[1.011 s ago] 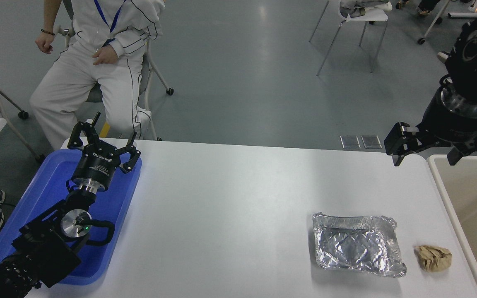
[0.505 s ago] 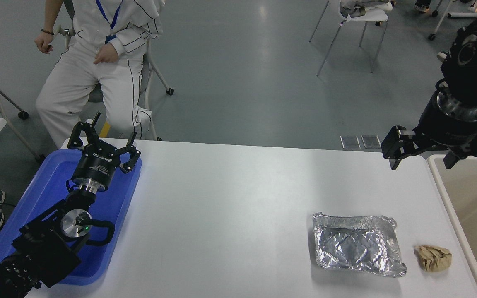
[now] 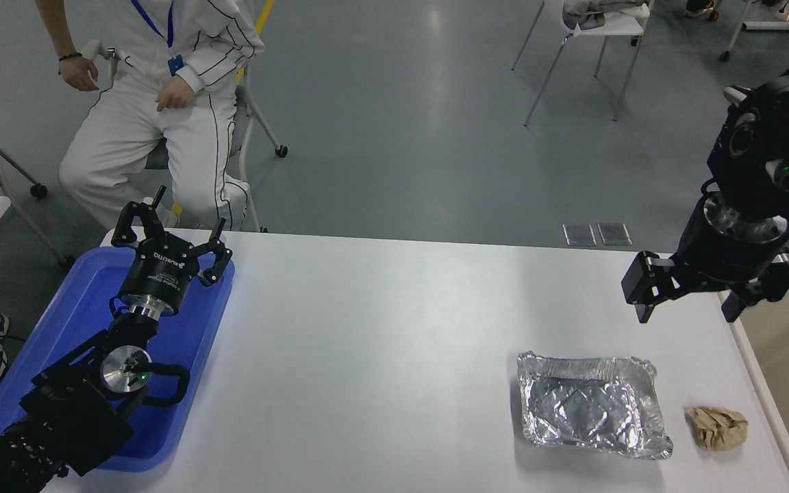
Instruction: Pick up foil plate and place in dustbin
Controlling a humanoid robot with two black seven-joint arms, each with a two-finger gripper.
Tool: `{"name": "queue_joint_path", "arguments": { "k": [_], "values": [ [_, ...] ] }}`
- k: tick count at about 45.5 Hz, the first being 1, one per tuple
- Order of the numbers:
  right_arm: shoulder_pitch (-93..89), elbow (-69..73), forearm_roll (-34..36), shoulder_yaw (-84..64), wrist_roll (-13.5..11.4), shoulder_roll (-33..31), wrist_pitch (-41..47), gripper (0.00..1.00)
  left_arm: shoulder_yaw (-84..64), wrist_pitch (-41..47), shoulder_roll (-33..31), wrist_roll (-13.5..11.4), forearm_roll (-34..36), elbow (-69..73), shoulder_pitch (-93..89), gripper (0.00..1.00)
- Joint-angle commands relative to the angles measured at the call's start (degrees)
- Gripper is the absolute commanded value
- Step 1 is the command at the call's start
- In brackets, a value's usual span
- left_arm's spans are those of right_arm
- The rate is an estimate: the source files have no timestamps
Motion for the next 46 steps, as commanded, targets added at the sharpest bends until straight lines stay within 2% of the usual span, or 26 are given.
{"name": "queue_joint_path", "arguments": {
  "k": [1, 7, 19, 22, 46],
  "values": [
    [-7.7, -0.1, -5.1, 4.5, 0.0, -1.2, -5.7, 0.98, 0.0, 0.0, 0.0, 0.0, 0.0, 0.0, 0.0, 1.0],
    [-12.3, -0.1, -7.0, 7.1, 0.0, -1.3, -11.7, 0.94, 0.0, 0.0, 0.0, 0.0, 0.0, 0.0, 0.0, 1.0],
    [-22.0, -0.1, -13.5, 10.1, 0.1, -1.3, -23.4, 0.93, 0.0, 0.0, 0.0, 0.0, 0.0, 0.0, 0.0, 1.0],
    [-24.2, -0.1, -14.6, 10.3, 0.0, -1.3, -24.9, 0.91, 0.0, 0.0, 0.0, 0.0, 0.0, 0.0, 0.0, 1.0],
    [-35.8, -6.9, -14.6, 10.9, 0.1, -0.8, -33.6, 0.9, 0.0, 0.0, 0.0, 0.0, -0.1, 0.0, 0.0, 1.0]
  ]
}}
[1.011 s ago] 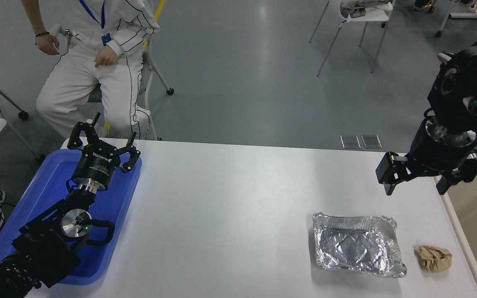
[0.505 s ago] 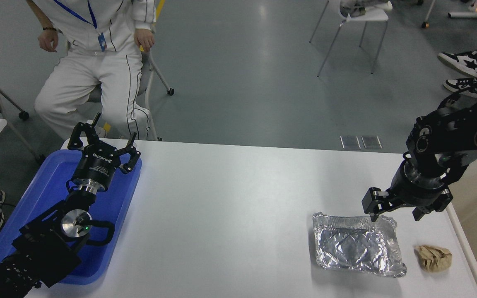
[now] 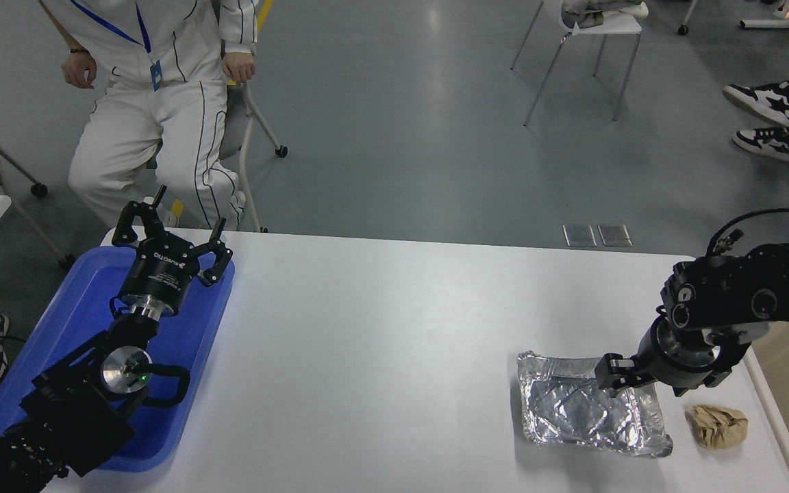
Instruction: Pick up foil plate and place in dustbin
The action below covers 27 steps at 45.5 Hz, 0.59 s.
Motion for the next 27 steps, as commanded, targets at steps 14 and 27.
{"name": "queue_joint_path", "arguments": {
  "k": [14, 27],
  "values": [
    [-10.3, -7.4, -0.2, 2.4, 0.0, 0.3, -7.8, 0.92, 0.0, 0.0, 0.0, 0.0, 0.0, 0.0, 0.0, 1.0],
    [-13.5, -10.6, -0.4, 2.5, 0.0, 0.2, -7.9, 0.92, 0.0, 0.0, 0.0, 0.0, 0.0, 0.0, 0.0, 1.0]
  ]
}}
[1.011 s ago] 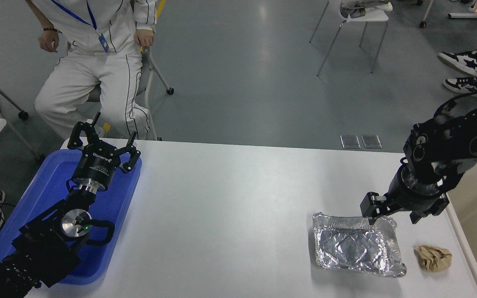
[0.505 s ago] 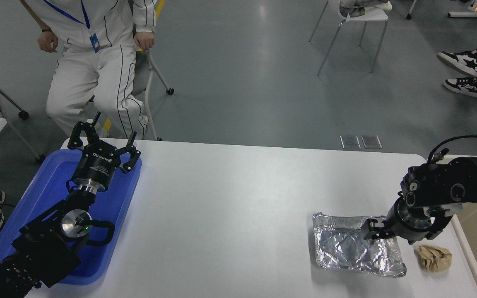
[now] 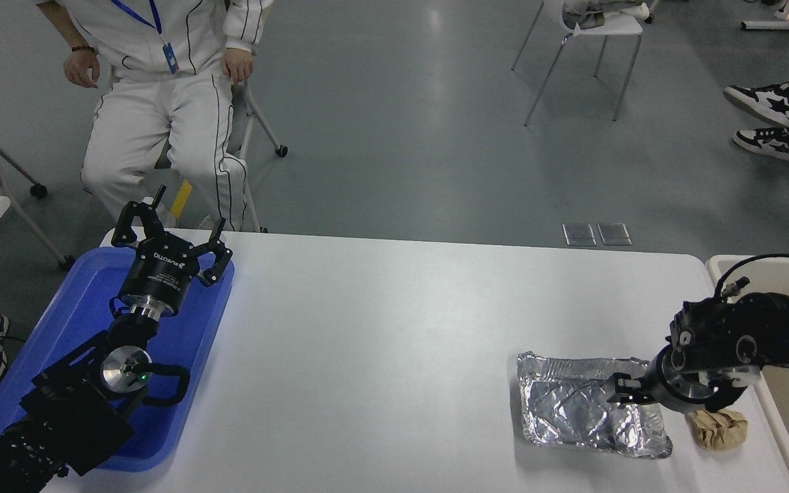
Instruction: Pick up foil plate and place in dustbin
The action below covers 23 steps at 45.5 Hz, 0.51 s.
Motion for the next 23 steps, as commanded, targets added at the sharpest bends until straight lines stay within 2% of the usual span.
{"name": "queue_joint_path", "arguments": {
  "k": [1, 23],
  "values": [
    [-2.9, -2.6, -0.3, 0.4, 0.0, 0.0, -0.6, 0.92, 0.0, 0.0, 0.0, 0.0, 0.0, 0.0, 0.0, 1.0],
    [-3.1, -2.6, -0.2, 0.7, 0.0, 0.0, -0.8, 0.9, 0.0, 0.0, 0.0, 0.0, -0.1, 0.0, 0.0, 1.0]
  ]
}}
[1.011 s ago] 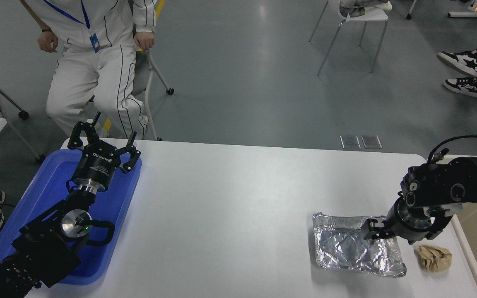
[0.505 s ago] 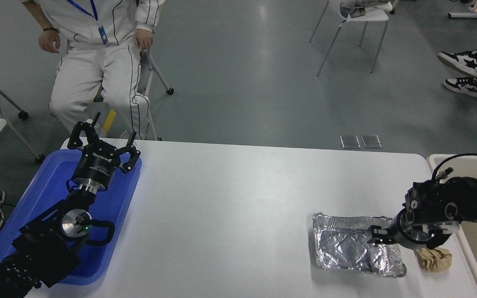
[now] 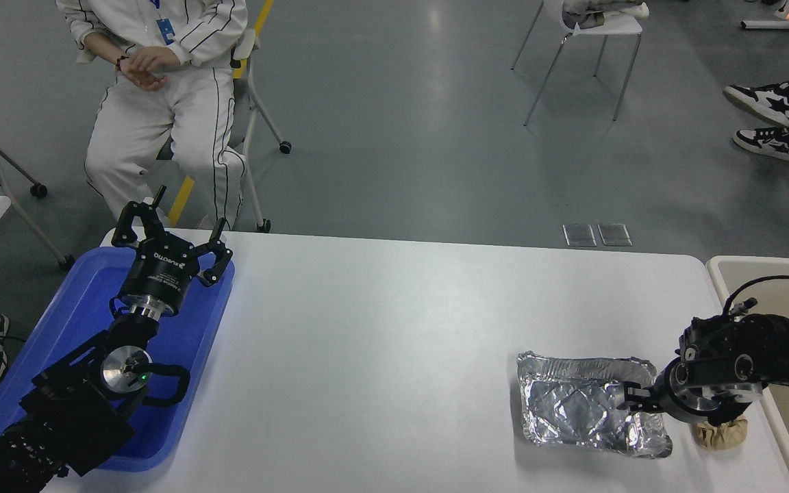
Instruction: Pick up foil plate and place in dustbin
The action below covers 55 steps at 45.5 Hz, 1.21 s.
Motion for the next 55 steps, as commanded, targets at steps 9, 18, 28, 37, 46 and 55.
{"name": "queue_joint_path", "arguments": {
  "k": [9, 18, 28, 37, 46, 55],
  "values": [
    [-1.9, -0.2, 0.3, 2.0, 0.0, 0.2, -1.4, 0.77, 0.0, 0.0, 0.0, 0.0, 0.0, 0.0, 0.0, 1.0],
    [-2.6, -0.2, 0.7, 2.0, 0.0, 0.6, -1.8, 0.67, 0.0, 0.0, 0.0, 0.0, 0.0, 0.0, 0.0, 1.0],
    [-3.1, 0.0, 1.5, 2.1, -0.1, 0.6, -1.7, 0.22, 0.0, 0.0, 0.0, 0.0, 0.0, 0.0, 0.0, 1.0],
    [-2.9, 0.6, 9.6, 2.1, -0.1, 0.6, -0.9, 0.0, 0.0, 0.0, 0.0, 0.0, -0.1, 0.0, 0.0, 1.0],
    [-2.5, 1.2, 10.5, 2.1, 0.0, 0.5, -1.2, 0.0, 0.0, 0.0, 0.0, 0.0, 0.0, 0.0, 0.0, 1.0],
    [0.4, 4.2, 10.5, 2.0, 0.0, -1.0, -0.8, 0.0, 0.0, 0.0, 0.0, 0.0, 0.0, 0.0, 0.0, 1.0]
  ]
}}
